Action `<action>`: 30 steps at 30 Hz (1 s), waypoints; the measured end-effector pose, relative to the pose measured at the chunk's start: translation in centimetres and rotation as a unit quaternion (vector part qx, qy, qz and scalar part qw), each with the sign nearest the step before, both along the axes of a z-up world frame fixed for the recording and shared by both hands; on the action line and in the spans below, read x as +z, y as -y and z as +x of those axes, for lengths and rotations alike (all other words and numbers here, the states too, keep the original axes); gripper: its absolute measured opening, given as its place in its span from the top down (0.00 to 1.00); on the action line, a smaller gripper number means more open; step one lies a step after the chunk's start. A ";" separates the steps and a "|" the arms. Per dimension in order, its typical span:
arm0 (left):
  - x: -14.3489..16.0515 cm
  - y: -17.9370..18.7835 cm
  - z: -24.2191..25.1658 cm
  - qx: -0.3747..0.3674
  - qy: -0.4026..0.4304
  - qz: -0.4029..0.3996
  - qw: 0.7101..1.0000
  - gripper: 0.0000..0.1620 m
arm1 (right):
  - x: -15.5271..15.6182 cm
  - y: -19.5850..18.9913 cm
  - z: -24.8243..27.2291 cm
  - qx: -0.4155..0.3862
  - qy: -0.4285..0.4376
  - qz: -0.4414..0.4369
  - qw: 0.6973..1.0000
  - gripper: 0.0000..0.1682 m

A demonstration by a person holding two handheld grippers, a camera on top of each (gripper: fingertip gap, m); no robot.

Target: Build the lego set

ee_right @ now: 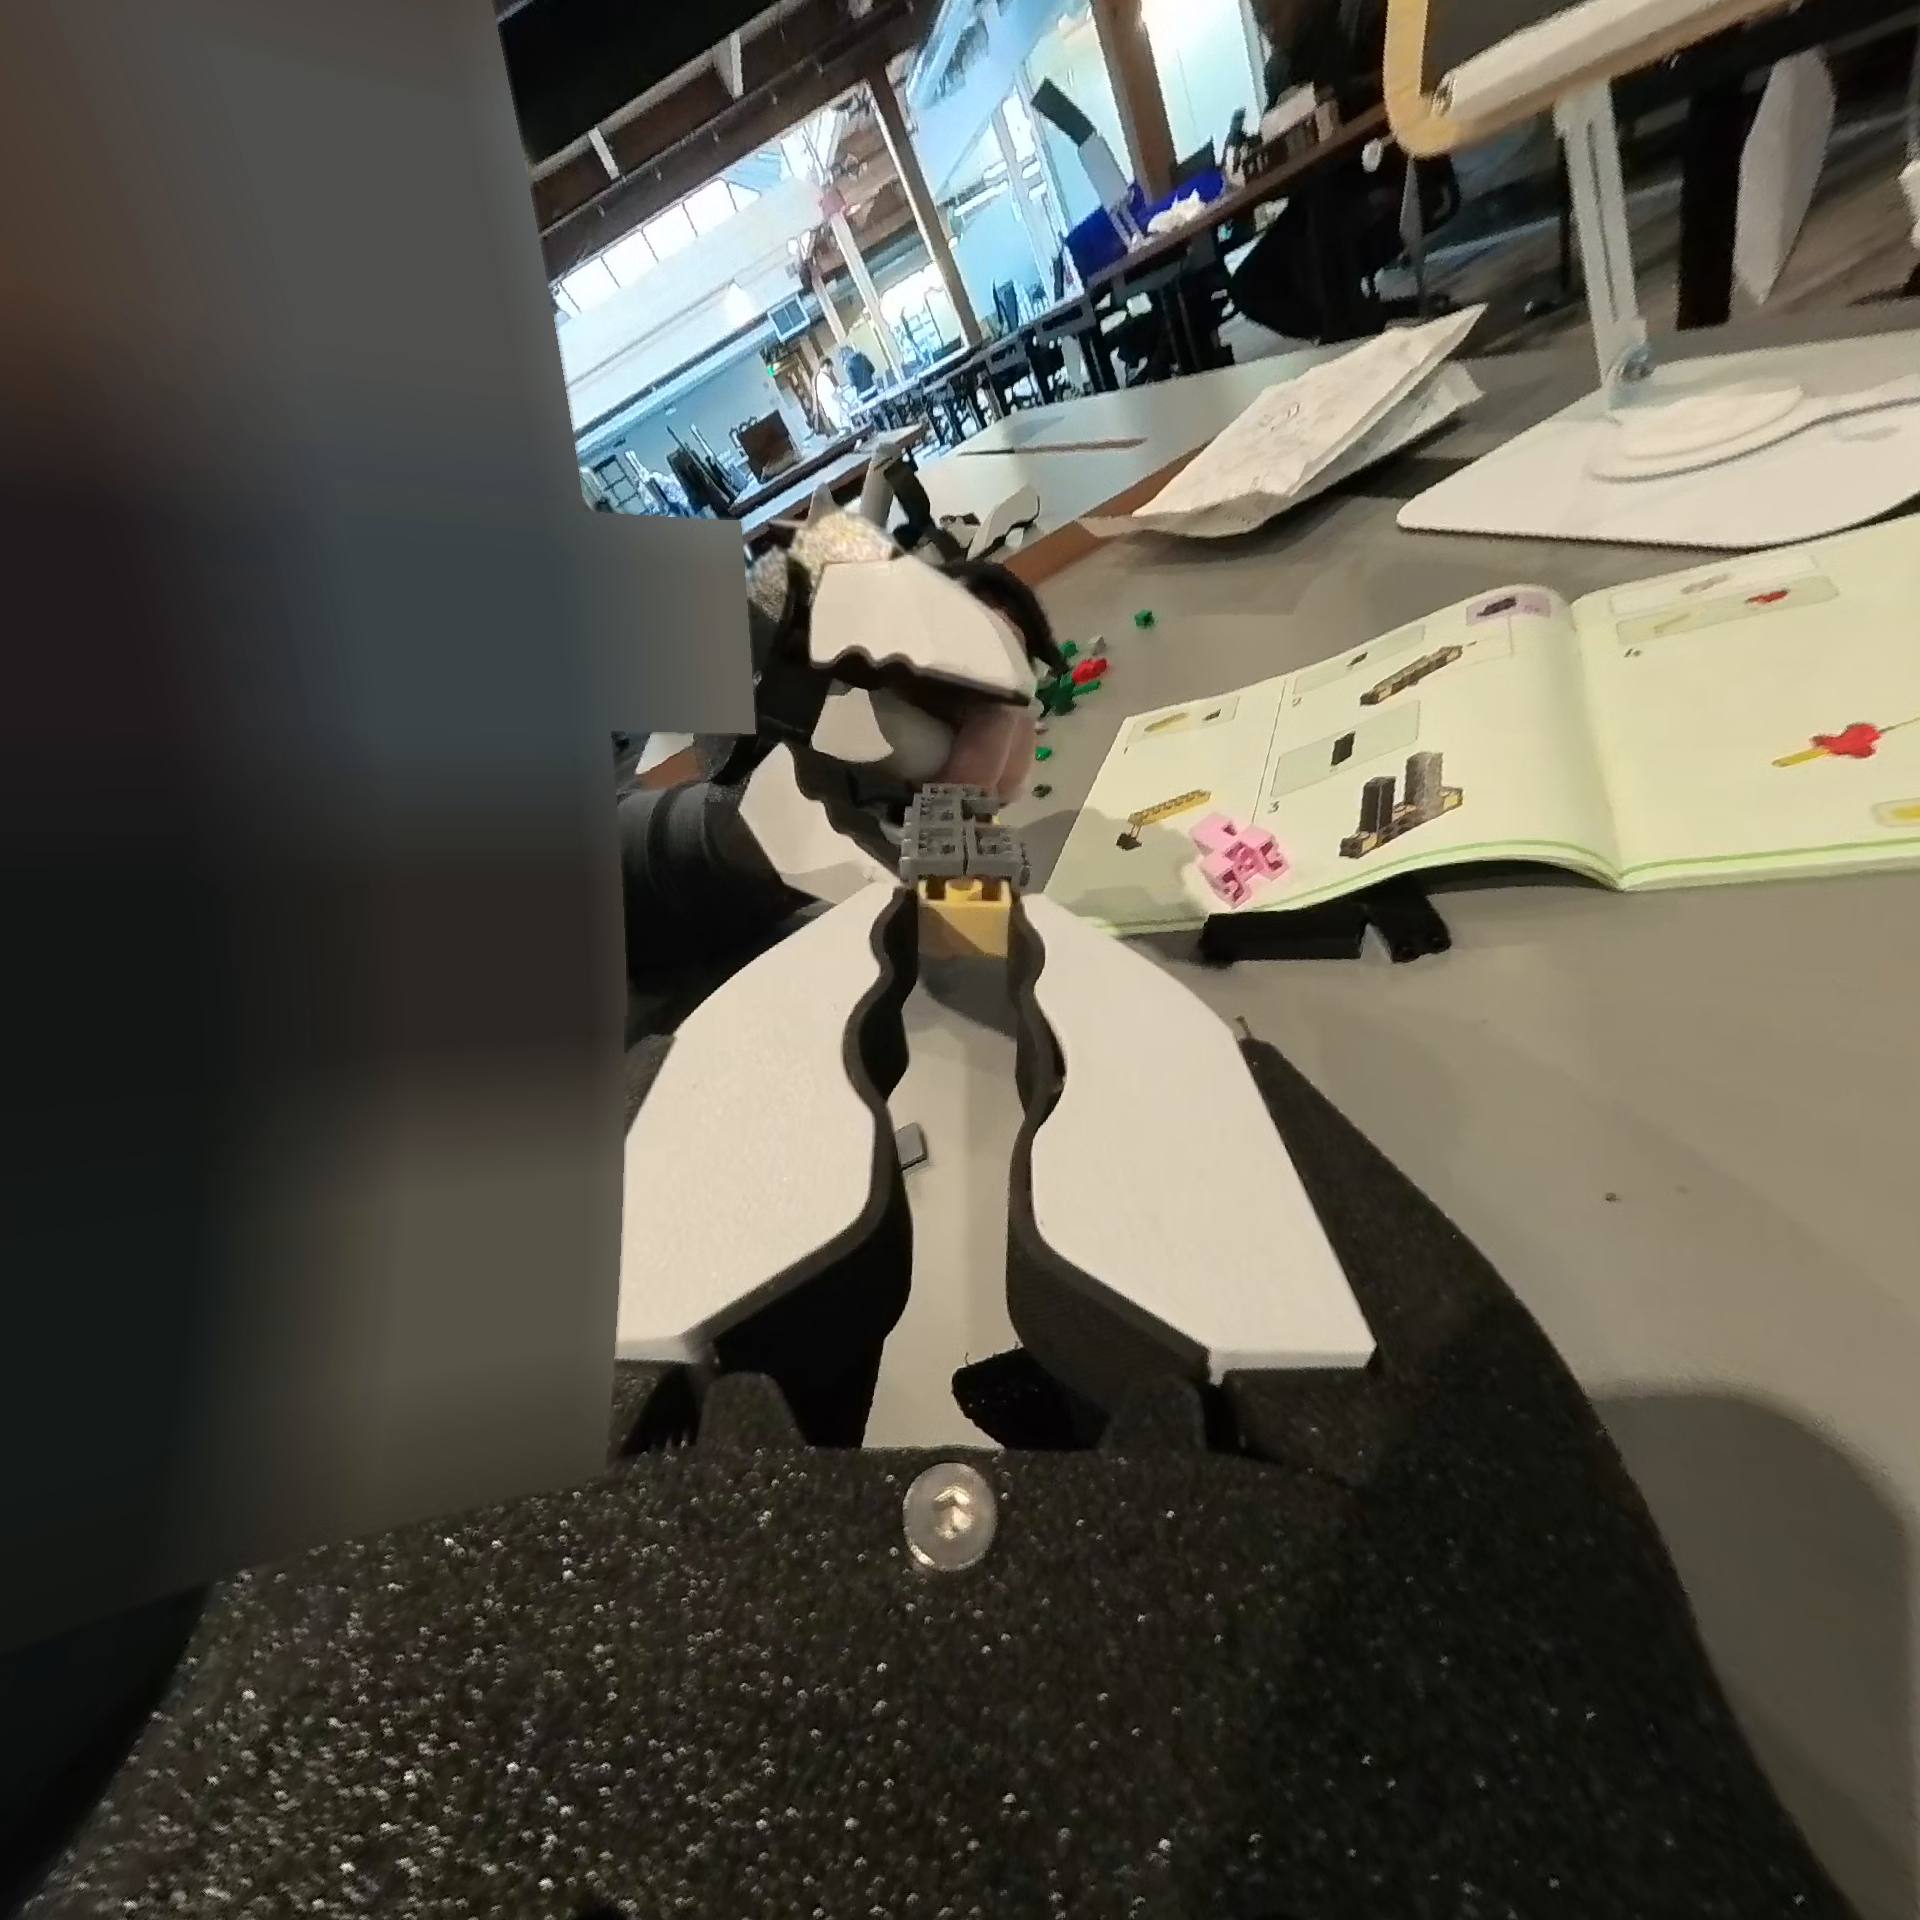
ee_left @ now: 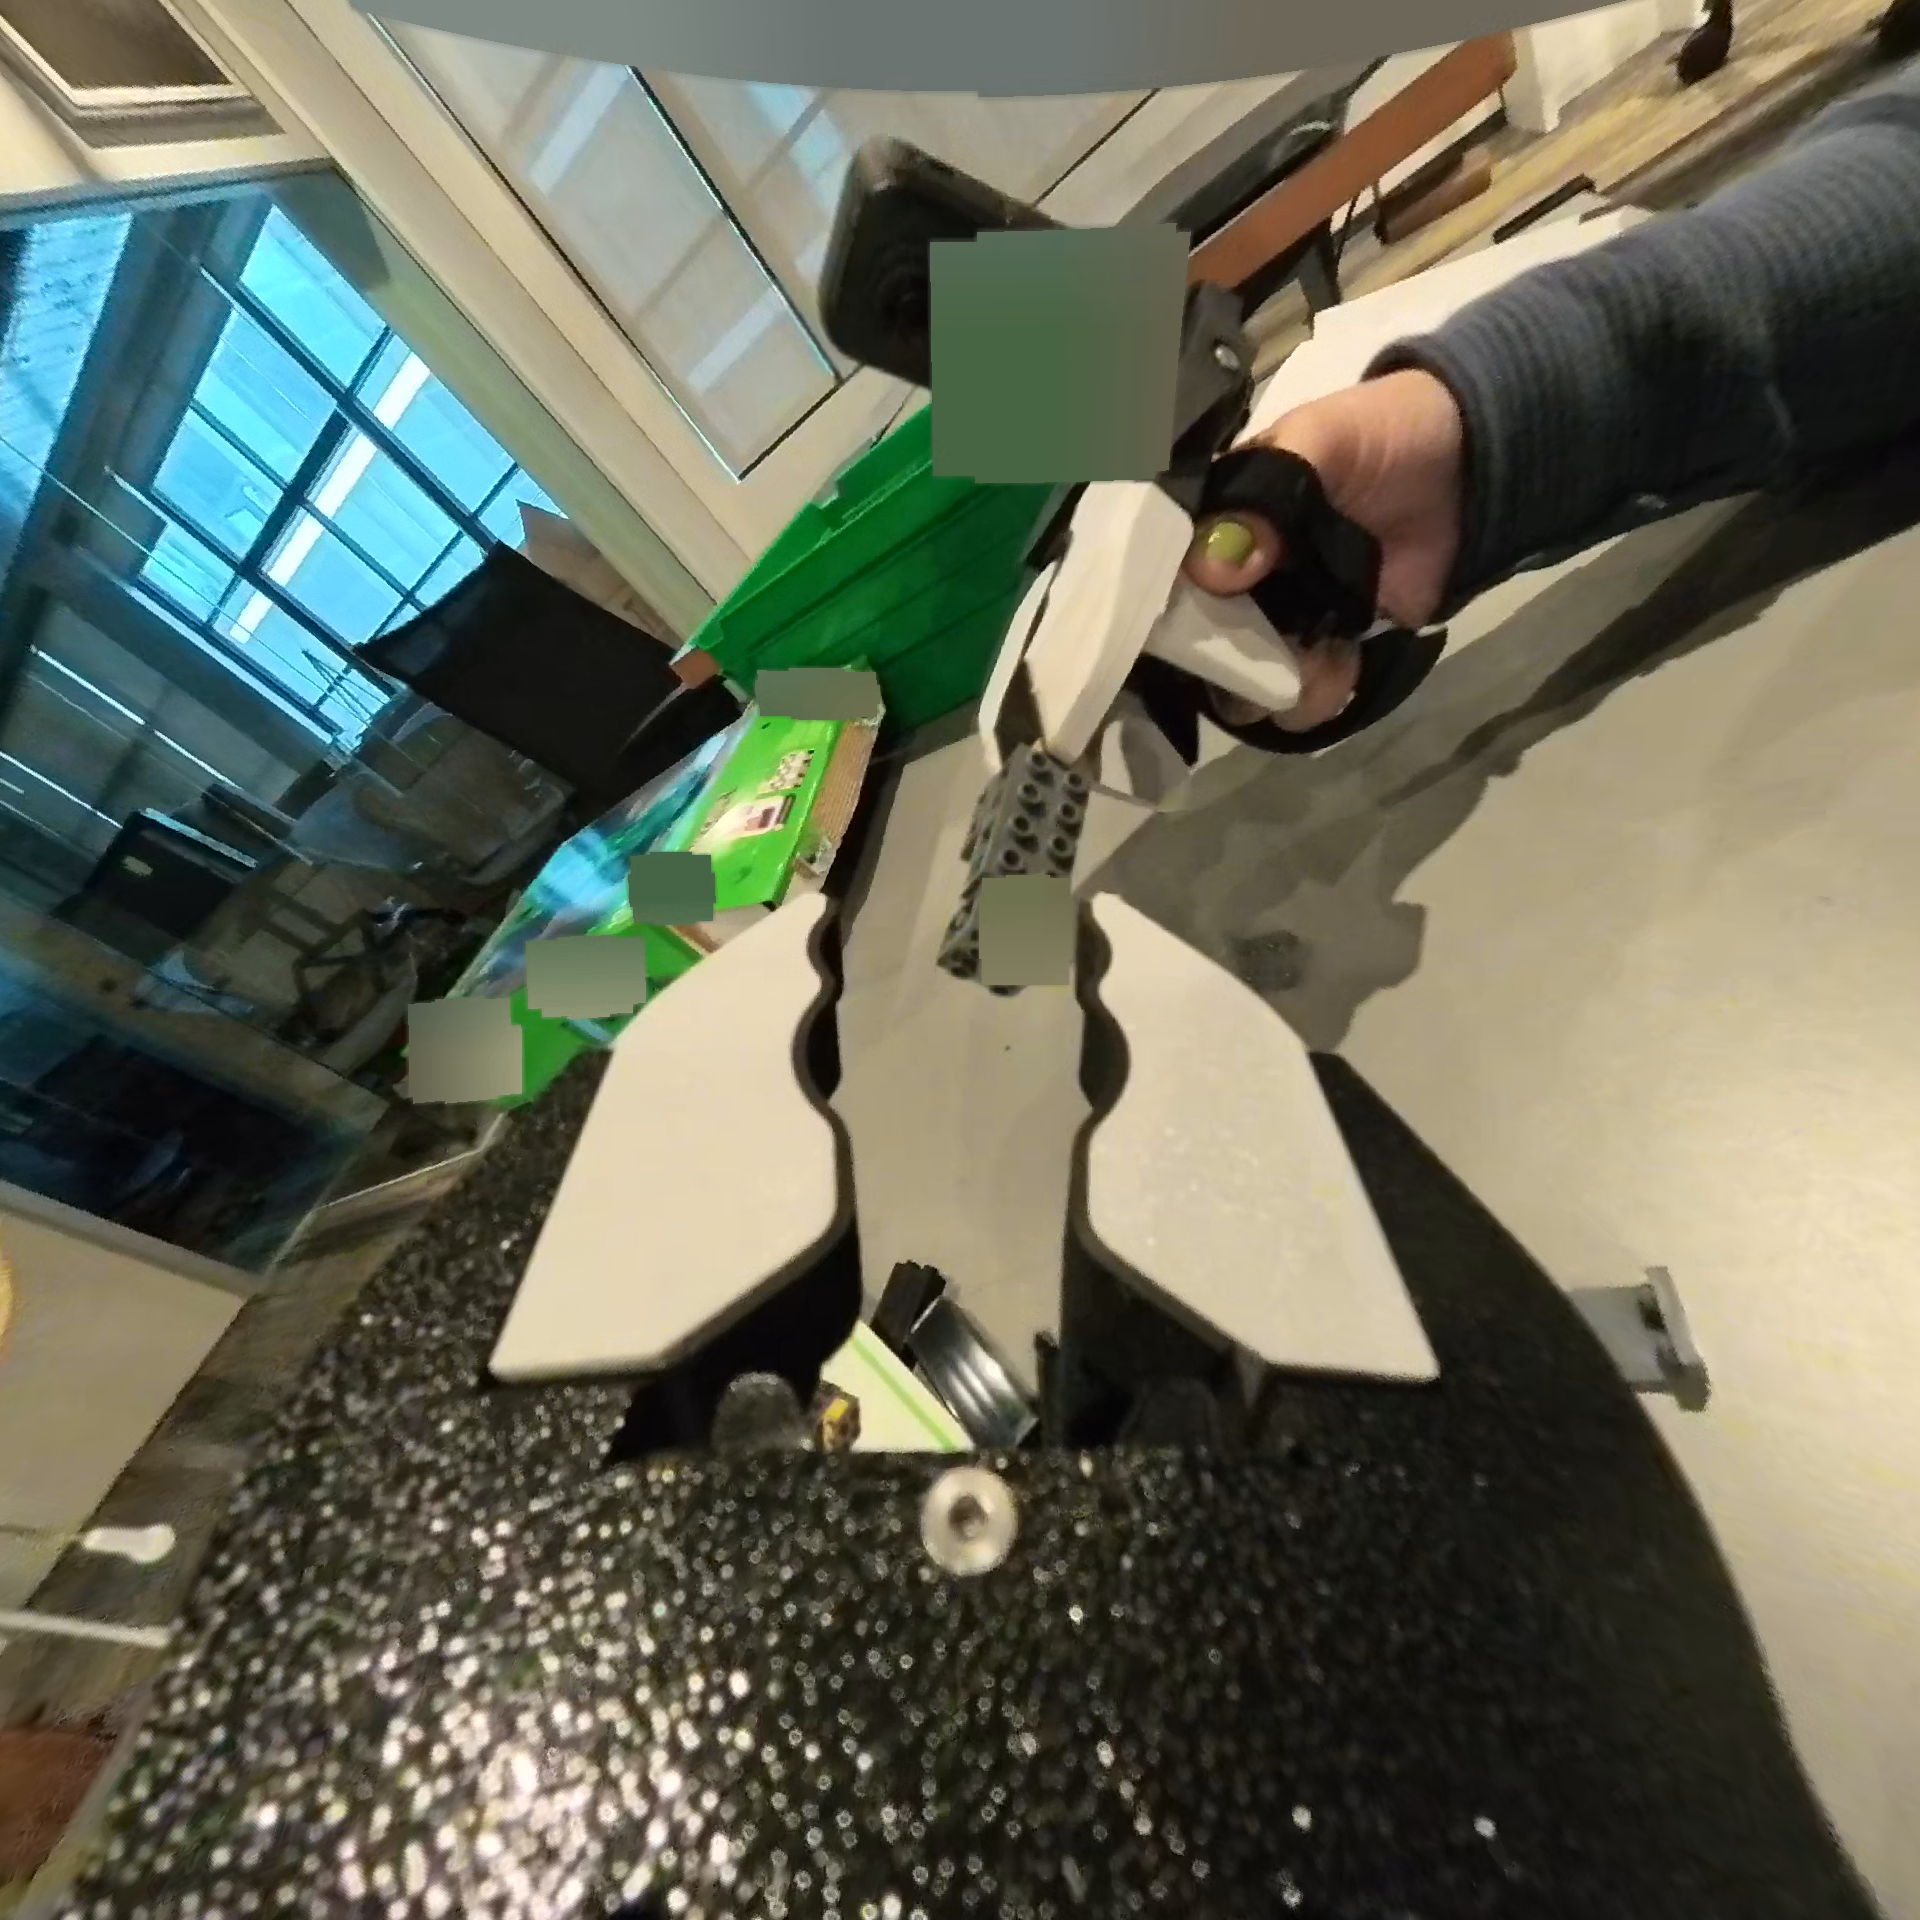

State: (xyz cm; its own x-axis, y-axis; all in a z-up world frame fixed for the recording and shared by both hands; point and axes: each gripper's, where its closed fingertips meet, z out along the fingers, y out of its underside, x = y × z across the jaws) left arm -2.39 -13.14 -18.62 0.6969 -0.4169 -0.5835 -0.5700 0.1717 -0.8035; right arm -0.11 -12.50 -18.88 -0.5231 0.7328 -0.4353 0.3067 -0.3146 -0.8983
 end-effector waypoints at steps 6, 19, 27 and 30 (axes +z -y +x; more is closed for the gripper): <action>1.6 0.3 -1.7 0.054 0.141 -0.007 0.988 0.75 | 0.6 -1.2 -0.2 -0.052 -0.059 0.040 0.996 0.90; 2.0 0.2 -1.2 0.040 0.658 -0.130 0.740 0.64 | 2.2 -1.1 -0.4 -0.171 -0.161 0.194 0.952 0.90; 2.4 0.2 -2.0 0.038 0.591 -0.134 0.795 0.64 | 1.8 -0.1 -0.2 -0.150 -0.184 0.260 0.936 0.91; 2.8 1.2 -0.6 -0.041 0.494 -0.157 0.854 0.69 | 1.9 1.1 0.5 -0.089 -0.199 0.232 0.948 0.90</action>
State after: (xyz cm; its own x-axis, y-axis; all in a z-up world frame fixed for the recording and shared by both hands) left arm -2.95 -14.30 -15.79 0.7453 -0.5156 0.4227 0.4170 -0.1341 -0.8989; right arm 0.39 -13.58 -16.97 -0.4289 0.8888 0.1614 -0.1055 0.1282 -0.9861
